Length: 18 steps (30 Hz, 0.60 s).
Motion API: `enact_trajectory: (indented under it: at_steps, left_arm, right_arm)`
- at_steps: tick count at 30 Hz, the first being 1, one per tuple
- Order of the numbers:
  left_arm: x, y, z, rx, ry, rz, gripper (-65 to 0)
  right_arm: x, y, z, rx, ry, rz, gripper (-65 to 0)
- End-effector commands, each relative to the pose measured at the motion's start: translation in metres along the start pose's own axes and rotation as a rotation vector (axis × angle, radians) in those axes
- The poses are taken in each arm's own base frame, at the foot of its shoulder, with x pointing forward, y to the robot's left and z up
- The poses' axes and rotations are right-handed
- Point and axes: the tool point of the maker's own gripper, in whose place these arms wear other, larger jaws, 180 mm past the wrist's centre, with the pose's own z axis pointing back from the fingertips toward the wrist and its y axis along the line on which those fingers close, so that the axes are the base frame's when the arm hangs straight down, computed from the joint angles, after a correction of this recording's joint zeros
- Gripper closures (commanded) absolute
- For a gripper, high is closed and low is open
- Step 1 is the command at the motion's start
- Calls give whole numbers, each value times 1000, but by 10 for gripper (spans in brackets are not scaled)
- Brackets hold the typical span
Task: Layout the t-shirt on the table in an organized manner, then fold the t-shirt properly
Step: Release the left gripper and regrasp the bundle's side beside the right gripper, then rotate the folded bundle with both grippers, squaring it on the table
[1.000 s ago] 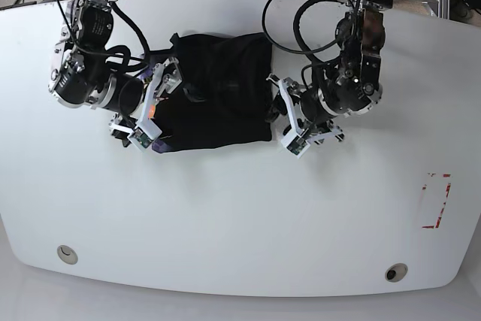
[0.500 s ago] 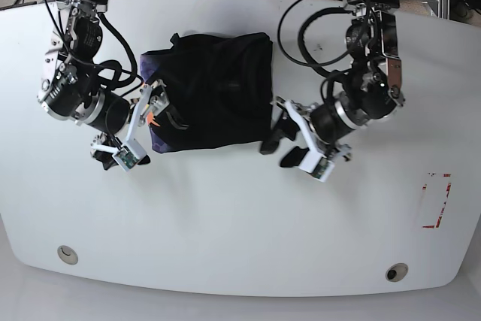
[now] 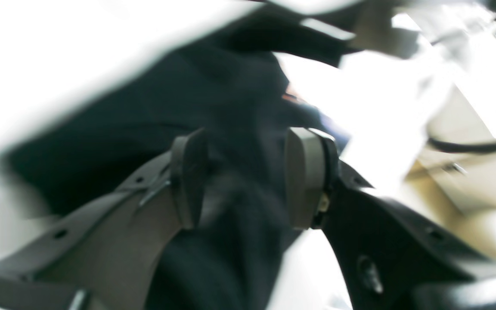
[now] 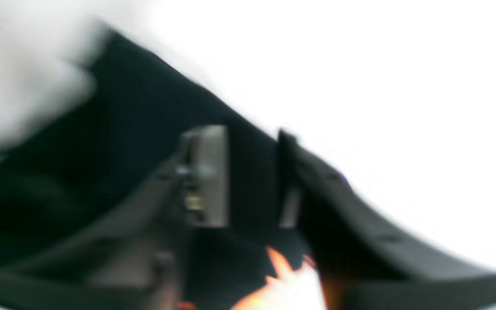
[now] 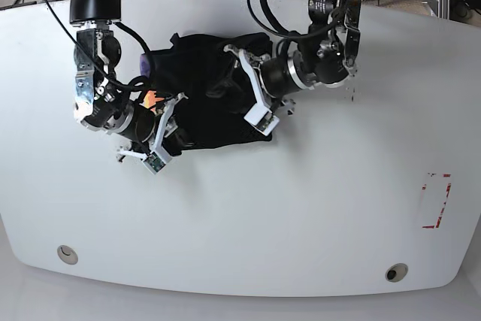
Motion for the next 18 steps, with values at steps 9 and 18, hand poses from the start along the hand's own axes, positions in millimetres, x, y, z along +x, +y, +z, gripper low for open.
enact_trajectory:
  at_steps: [9, 18]
  left_arm:
    - [-44, 49, -8, 36, 157, 35, -274]
    - [-79, 116, -15, 83, 338, 60, -274]
  right_arm:
    - [-40, -14, -24, -37, -20, -65, -60]
    - [-46, 5, -7, -29, -38, -59, -60]
